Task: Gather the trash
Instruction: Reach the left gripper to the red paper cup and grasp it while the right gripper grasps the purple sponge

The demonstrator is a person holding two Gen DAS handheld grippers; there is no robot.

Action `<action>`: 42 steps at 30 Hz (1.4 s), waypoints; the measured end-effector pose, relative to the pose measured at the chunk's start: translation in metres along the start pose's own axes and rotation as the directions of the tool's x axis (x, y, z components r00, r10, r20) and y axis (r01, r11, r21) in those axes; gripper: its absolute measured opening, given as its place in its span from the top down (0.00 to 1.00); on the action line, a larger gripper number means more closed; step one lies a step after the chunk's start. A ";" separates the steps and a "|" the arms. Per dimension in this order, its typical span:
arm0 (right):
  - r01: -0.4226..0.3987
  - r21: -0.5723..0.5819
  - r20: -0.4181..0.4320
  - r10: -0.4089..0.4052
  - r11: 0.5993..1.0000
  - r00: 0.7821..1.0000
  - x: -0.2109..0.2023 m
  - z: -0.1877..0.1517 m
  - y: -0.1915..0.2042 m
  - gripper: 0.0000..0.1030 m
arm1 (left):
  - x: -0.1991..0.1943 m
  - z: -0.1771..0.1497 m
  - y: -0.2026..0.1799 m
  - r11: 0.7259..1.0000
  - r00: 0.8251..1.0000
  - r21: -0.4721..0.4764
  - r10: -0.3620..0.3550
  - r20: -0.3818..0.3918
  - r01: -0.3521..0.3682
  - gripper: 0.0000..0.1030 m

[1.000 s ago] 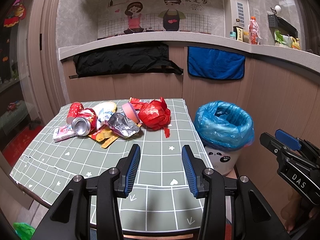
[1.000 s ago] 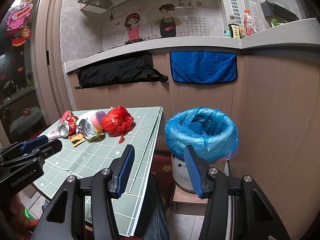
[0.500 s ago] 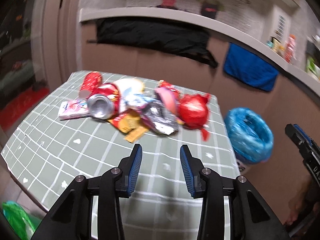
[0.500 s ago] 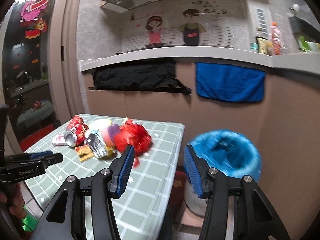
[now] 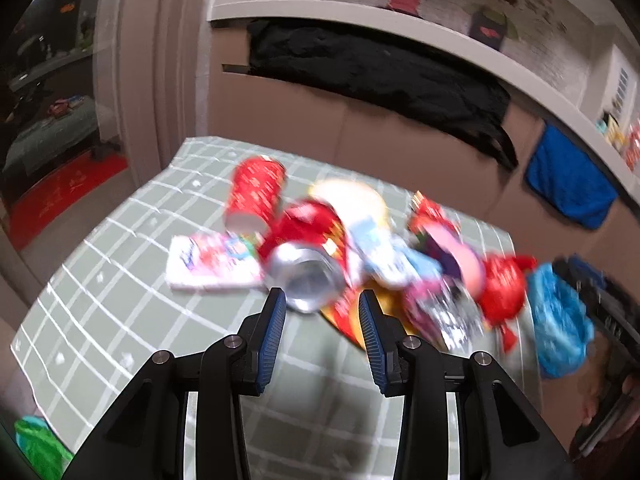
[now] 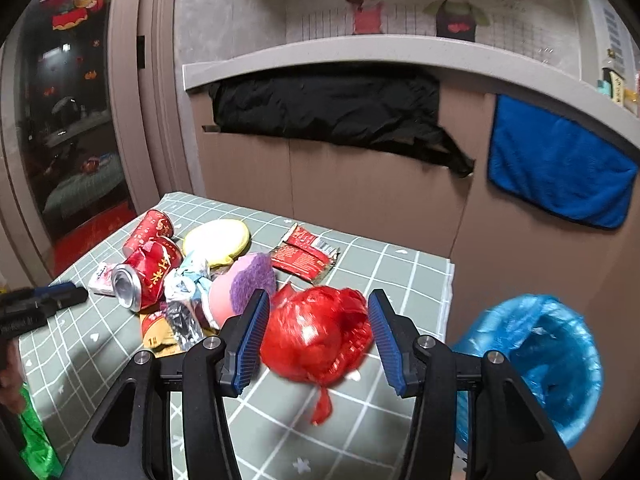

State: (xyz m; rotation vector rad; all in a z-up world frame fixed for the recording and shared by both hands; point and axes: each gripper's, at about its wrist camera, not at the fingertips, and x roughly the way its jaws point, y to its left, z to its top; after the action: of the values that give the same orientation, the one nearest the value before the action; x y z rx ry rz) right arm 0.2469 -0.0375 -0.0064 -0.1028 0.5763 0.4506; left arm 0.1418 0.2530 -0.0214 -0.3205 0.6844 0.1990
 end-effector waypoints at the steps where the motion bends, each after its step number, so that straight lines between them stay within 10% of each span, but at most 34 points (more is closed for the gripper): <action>1: -0.001 -0.001 -0.003 0.001 1.000 1.000 0.004 0.002 0.001 0.53 | 0.004 0.011 0.009 1.000 1.000 -0.015 0.003 0.018 -0.002 0.62; 6: -0.001 0.012 -0.028 0.001 1.000 1.000 0.020 0.004 0.003 0.53 | 0.042 0.063 0.044 0.999 0.996 -0.023 -0.027 0.084 0.029 0.61; 15: 0.035 -0.019 -0.058 -0.036 0.999 0.998 0.028 0.004 0.010 0.54 | 0.144 0.101 0.084 0.999 0.995 -0.030 0.039 -0.095 -0.042 0.55; 25: 0.042 -0.027 -0.087 -0.044 0.999 0.995 0.038 0.002 0.009 0.54 | 0.172 0.111 0.097 0.991 0.976 -0.125 -0.075 -0.204 0.050 0.46; 33: -0.024 -0.090 -0.047 0.019 0.996 0.999 0.037 0.027 0.039 0.54 | 0.183 0.115 0.084 0.995 0.968 -0.103 -0.031 -0.251 0.005 0.41; 40: -0.128 -0.103 -0.228 0.101 0.986 0.968 0.114 0.038 0.082 0.63 | 0.188 0.116 0.081 0.995 0.967 -0.097 -0.035 -0.253 0.011 0.39; 42: -0.078 -0.113 -0.280 0.043 0.991 0.959 0.133 0.032 0.088 0.66 | 0.204 0.109 0.084 0.996 0.934 -0.082 -0.004 -0.358 -0.027 0.42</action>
State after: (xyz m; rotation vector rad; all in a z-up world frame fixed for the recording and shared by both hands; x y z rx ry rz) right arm 0.3231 0.0994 -0.0495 -0.2703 0.8287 0.5358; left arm 0.3366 0.3849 -0.0926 -0.4416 1.0408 0.1828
